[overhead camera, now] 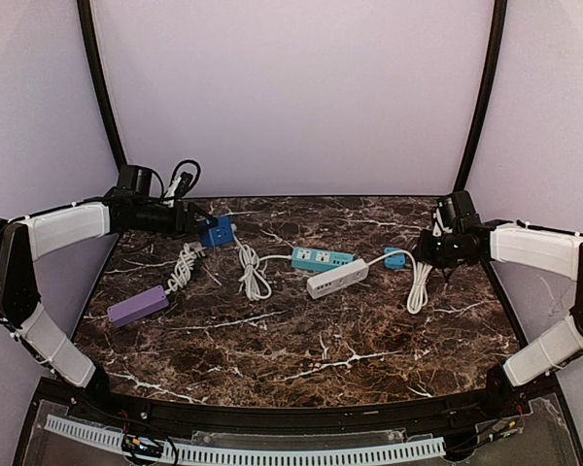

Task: Pull the plug off the socket

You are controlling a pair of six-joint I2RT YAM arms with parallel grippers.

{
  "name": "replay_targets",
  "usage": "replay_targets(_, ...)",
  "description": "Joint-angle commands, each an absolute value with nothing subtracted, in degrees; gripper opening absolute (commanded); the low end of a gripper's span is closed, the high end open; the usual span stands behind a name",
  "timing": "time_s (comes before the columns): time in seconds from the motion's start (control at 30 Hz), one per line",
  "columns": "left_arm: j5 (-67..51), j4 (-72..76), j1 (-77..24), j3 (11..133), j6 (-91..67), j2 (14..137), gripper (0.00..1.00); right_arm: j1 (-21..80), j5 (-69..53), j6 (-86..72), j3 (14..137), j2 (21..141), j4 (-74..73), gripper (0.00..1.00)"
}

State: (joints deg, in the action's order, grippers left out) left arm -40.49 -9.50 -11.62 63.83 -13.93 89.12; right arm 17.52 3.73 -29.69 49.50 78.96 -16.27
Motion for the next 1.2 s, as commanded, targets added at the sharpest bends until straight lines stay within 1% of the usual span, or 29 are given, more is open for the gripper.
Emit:
replay_targets(0.0,-43.81,-6.95,-13.59,63.59,-11.47,86.15,0.01,17.84,0.95,-32.23,47.72,82.19,-13.21,0.15)
replay_targets(0.07,-43.78,-8.83,-15.36,64.02,-8.98,85.72,0.01,17.85,1.36,-32.02,47.32,82.08,-12.63,0.33)
replay_targets(0.13,-44.96,-9.33,-17.05,64.35,-7.41,85.25,0.01,17.85,1.62,-31.05,47.32,81.42,-12.38,0.52)
replay_targets(0.17,-46.51,-9.41,-17.62,64.39,-7.04,85.16,0.01,17.84,1.59,-30.36,47.55,80.92,-12.43,0.60)
replay_targets(0.23,-48.59,-9.45,-18.91,64.61,-6.35,85.23,0.01,17.84,1.65,-27.81,48.74,79.96,-13.40,0.72)
replay_targets(0.3,-51.07,-9.93,-20.17,65.05,-5.61,85.50,0.01,17.95,1.92,-25.34,50.12,78.92,-14.64,0.80)
replay_targets(0.37,-53.47,-10.24,-21.76,65.38,-5.14,85.65,0.01,18.21,1.40,-22.47,51.26,77.32,-15.18,0.92)
replay_targets(0.43,-56.08,-10.28,-22.76,65.65,-4.62,85.54,0.01,19.36,-0.59,-18.80,51.96,75.03,-14.67,0.97)
replay_targets(0.5,-58.77,-10.09,-23.44,65.80,-4.52,85.39,0.01,21.77,-4.04,-14.54,52.84,73.10,-13.54,0.99)
replay_targets(0.6,-62.46,-10.02,-24.03,66.14,-4.94,85.02,0.01,26.15,-13.99,-9.46,54.08,71.40,-11.13,0.99)
replay_targets(0.77,-65.30,-10.02,-24.84,66.13,-5.30,83.58,0.01,32.36,-26.36,-9.93,58.66,75.67,-7.81,0.98)
replay_targets(0.83,-66.84,-10.14,-24.93,66.30,-6.07,83.40,0.01,36.77,-27.49,-8.68,61.62,78.44,-6.81,0.97)
replay_targets(0.93,-67.73,-11.03,-24.96,66.77,-6.53,83.41,0.01,42.42,-24.56,-4.75,65.09,83.02,-6.92,0.95)
replay_targets(1.1,-67.85,-13.24,-25.09,67.48,-6.03,82.89,0.01,46.14,-24.36,-0.40,68.36,88.67,-4.98,0.90)
replay_targets(1.17,-67.55,-13.53,-25.13,67.54,-5.87,82.75,0.01,47.33,-24.69,2.31,69.91,90.68,-4.71,0.86)
